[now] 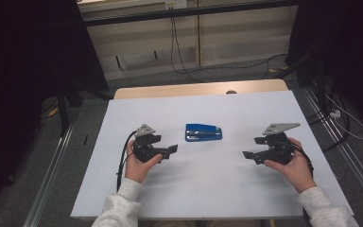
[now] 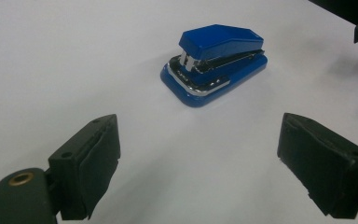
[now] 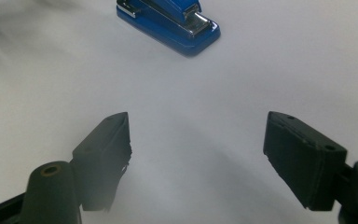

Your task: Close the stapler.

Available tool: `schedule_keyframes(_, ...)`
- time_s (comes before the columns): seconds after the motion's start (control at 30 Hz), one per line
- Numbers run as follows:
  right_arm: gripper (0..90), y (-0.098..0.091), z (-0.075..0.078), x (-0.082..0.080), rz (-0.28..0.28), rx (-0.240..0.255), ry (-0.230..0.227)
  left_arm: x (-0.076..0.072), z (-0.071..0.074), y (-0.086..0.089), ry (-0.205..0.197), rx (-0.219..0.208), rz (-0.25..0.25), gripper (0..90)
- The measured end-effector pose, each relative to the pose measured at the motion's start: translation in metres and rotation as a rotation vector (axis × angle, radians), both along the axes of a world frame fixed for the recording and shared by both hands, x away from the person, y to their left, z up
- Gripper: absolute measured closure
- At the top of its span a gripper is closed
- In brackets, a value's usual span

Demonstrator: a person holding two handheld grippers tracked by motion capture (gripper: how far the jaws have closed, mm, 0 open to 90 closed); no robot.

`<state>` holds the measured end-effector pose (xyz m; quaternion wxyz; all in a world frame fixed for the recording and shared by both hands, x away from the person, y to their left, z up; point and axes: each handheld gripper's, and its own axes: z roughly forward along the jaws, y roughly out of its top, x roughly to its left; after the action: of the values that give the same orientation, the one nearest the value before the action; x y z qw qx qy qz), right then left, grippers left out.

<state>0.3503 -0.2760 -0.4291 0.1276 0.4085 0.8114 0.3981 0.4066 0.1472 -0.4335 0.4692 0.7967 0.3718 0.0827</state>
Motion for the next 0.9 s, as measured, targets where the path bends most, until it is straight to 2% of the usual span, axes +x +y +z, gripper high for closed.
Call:
schedule_keyframes(0.23, 19.8, -0.003, 0.002, -0.013, 0.003, 0.01, 0.005, -0.014, 0.003, 0.016, -0.02, 0.002, 0.006, 12.1)
schedule_keyframes(0.47, 18.7, -0.005, 0.004, -0.022, 0.009, 0.012, -0.005, -0.022, 0.002, 0.028, -0.013, 0.002, 0.009, 11.9)
schedule_keyframes(0.9, 17.5, -0.012, 0.003, -0.036, 0.008, 0.025, 0.007, -0.038, 0.002, 0.049, -0.017, 0.001, 0.018, 11.6)
